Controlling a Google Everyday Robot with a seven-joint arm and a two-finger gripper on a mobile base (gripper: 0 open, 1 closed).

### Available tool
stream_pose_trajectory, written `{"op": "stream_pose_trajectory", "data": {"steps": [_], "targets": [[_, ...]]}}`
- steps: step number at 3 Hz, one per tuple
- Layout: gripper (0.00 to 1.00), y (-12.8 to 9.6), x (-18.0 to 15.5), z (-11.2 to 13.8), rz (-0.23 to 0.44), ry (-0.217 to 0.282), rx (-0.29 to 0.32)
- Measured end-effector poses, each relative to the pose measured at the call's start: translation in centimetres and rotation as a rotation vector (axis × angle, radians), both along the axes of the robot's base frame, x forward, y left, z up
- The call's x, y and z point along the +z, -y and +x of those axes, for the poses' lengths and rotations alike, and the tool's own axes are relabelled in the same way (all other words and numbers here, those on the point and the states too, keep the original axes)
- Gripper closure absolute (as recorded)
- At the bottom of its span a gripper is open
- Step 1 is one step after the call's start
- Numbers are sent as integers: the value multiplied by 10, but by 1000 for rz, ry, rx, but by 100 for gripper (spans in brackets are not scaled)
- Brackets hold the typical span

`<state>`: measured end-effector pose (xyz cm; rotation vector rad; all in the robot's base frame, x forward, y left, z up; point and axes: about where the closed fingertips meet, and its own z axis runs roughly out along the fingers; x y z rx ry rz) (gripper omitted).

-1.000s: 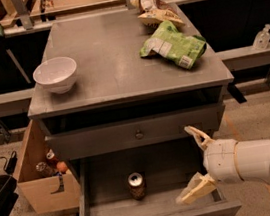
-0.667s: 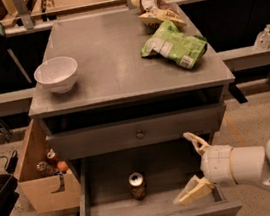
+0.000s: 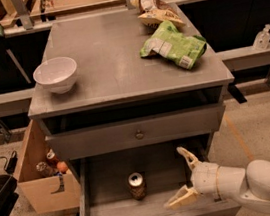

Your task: Pick orange can from middle drawer and place on counter

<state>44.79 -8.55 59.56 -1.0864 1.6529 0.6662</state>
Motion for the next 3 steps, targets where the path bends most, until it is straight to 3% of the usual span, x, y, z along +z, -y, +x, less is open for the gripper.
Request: {"op": "stream_pose_trajectory", "data": {"steps": [1,3], "targets": [[0,-17,-39,15,80,-4,10],[0,-53,-86,43,123,-16,49]]}}
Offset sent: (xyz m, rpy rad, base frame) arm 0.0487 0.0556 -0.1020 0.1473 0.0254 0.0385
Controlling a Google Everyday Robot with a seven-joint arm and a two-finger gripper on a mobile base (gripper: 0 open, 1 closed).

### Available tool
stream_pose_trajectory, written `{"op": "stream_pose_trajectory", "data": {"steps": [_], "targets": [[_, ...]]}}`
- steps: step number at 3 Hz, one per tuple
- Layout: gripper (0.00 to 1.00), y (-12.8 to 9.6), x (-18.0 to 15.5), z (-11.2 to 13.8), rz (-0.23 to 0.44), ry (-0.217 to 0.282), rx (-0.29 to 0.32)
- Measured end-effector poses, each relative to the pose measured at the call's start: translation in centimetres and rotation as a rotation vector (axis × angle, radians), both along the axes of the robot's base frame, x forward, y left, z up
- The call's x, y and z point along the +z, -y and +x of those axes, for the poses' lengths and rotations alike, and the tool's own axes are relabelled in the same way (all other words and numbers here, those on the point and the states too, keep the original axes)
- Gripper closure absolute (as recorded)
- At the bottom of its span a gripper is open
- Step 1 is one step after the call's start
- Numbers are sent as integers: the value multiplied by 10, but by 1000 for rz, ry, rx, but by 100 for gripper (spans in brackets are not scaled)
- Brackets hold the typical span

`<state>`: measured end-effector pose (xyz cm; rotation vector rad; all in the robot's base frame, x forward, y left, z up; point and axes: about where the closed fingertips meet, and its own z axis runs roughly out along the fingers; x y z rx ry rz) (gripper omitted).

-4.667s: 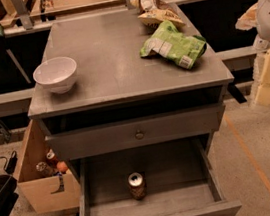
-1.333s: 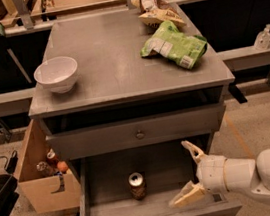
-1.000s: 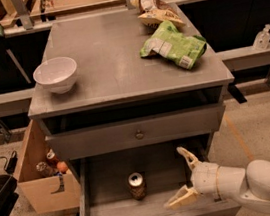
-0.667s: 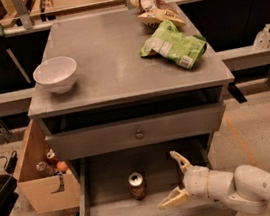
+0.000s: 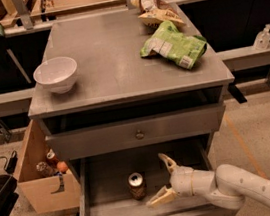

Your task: Pick orange can from middle drawer and place on counter

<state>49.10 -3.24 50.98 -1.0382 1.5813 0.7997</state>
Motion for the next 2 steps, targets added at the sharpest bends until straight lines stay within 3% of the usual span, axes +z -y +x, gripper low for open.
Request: {"op": "stream_pose_trajectory", "data": {"steps": [2], "targets": [[0,-41,-28,21,-43,4,118]]}}
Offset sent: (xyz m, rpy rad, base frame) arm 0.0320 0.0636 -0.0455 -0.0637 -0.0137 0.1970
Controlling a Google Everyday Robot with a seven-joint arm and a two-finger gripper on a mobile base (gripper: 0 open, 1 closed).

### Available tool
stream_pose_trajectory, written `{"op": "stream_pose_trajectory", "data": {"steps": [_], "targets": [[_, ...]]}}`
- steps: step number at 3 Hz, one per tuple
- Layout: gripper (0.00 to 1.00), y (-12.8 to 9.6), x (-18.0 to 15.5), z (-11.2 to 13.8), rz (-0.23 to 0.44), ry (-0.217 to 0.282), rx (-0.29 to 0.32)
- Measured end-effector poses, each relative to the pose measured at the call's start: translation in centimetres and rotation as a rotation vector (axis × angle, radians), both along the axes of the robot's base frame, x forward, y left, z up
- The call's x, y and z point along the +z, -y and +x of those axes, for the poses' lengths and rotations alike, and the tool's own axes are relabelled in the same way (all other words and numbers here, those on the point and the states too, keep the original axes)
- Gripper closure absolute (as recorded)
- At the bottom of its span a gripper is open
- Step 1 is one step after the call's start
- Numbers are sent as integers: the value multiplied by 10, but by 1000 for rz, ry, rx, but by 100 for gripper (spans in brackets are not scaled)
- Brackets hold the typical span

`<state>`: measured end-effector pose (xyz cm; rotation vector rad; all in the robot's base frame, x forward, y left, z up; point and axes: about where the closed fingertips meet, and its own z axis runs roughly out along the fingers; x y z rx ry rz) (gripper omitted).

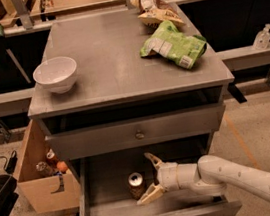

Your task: Pick orange can from middle drawer and place on counter

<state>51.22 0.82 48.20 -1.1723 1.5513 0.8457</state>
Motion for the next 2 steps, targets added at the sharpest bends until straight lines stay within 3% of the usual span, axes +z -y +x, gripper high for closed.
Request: {"op": "stream_pose_trajectory", "data": {"steps": [2], "targets": [[0,-30,-27,1,10,39,83]]}}
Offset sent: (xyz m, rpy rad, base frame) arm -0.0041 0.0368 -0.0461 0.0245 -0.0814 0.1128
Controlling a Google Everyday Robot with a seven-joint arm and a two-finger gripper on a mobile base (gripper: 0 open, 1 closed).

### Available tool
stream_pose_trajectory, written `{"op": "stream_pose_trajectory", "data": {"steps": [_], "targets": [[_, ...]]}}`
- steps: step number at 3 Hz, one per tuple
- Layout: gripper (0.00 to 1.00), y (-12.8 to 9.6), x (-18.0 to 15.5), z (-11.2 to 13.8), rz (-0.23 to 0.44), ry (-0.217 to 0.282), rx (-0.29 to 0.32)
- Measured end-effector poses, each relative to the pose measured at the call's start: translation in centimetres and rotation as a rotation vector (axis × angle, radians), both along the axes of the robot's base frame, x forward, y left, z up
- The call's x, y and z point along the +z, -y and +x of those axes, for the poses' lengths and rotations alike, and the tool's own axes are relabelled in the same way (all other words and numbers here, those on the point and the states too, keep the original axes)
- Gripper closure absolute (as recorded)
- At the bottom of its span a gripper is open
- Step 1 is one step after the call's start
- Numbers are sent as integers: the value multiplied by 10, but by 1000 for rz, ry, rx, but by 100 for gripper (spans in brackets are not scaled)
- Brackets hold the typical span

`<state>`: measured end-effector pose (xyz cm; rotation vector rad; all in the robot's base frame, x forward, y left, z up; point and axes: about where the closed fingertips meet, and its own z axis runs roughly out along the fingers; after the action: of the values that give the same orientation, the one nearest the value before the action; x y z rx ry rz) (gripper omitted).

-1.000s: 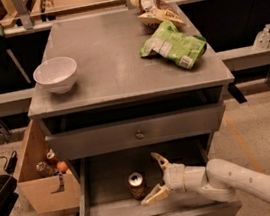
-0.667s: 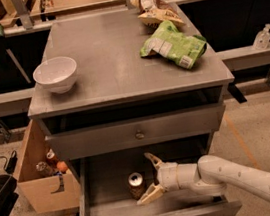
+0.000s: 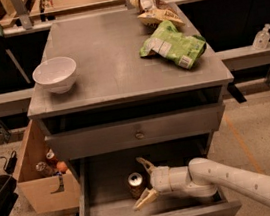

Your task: Pick orange can from middle drawer and place on counter

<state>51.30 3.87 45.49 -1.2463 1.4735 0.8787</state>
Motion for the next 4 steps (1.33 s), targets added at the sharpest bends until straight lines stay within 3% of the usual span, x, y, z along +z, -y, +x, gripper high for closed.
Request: {"op": "stream_pose_trajectory", "data": {"steps": [1,4], "targets": [[16,-5,-13,-7,17,17,17],[87,-11,-14,-10,24,17,28]]}}
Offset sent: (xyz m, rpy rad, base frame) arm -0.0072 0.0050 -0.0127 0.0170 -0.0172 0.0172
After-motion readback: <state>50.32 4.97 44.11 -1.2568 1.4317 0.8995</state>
